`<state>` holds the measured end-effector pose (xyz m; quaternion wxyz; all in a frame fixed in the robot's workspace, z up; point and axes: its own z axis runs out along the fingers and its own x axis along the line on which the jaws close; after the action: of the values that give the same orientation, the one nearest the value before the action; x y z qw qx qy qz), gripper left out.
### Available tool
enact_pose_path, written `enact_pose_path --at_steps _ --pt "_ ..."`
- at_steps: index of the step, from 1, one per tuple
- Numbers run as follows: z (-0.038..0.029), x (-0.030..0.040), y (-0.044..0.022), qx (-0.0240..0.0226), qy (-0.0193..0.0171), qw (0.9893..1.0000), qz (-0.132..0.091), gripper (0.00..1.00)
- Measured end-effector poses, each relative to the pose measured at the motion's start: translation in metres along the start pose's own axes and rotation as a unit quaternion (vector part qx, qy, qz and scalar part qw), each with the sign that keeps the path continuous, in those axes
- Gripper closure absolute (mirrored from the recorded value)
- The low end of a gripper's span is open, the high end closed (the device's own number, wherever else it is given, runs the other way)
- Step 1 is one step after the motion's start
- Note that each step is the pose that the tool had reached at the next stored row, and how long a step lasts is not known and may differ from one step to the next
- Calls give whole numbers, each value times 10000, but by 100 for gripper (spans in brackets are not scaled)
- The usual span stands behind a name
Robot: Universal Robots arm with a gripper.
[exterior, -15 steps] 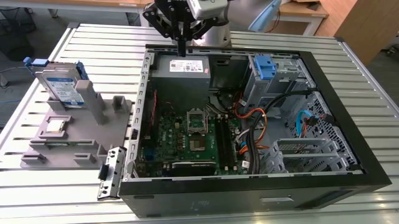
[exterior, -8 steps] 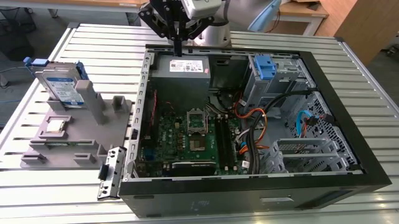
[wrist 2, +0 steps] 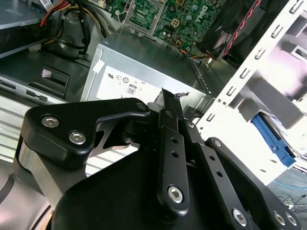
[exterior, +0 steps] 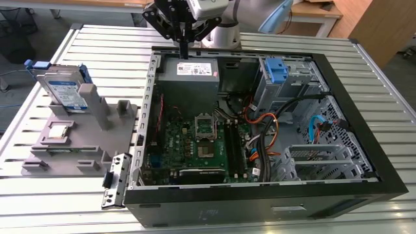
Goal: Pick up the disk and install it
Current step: 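Reach for the disk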
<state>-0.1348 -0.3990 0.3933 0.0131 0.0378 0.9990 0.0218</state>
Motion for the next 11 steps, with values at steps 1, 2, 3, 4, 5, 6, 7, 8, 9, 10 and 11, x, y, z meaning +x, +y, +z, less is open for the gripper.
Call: enact_pose_path --at_steps 1,2,3,4,5,6,7,8,9,10,11 --pt "0 0 0 0 0 10000 0 89" --pt "0 3 0 -1 0 10000 1 89" --pt "0 10 -1 0 0 10000 1 89" --pt "0 20 -2 0 0 10000 1 89" --pt "0 23 -2 0 0 10000 1 89" --pt "0 23 -2 0 0 10000 0 89" --pt "0 23 -2 0 0 10000 0 89" --pt "0 23 -2 0 0 10000 0 89" --pt "0 23 -2 0 0 10000 0 89" --pt "0 23 -2 0 0 10000 0 89" --pt "0 24 -2 0 0 10000 0 89"
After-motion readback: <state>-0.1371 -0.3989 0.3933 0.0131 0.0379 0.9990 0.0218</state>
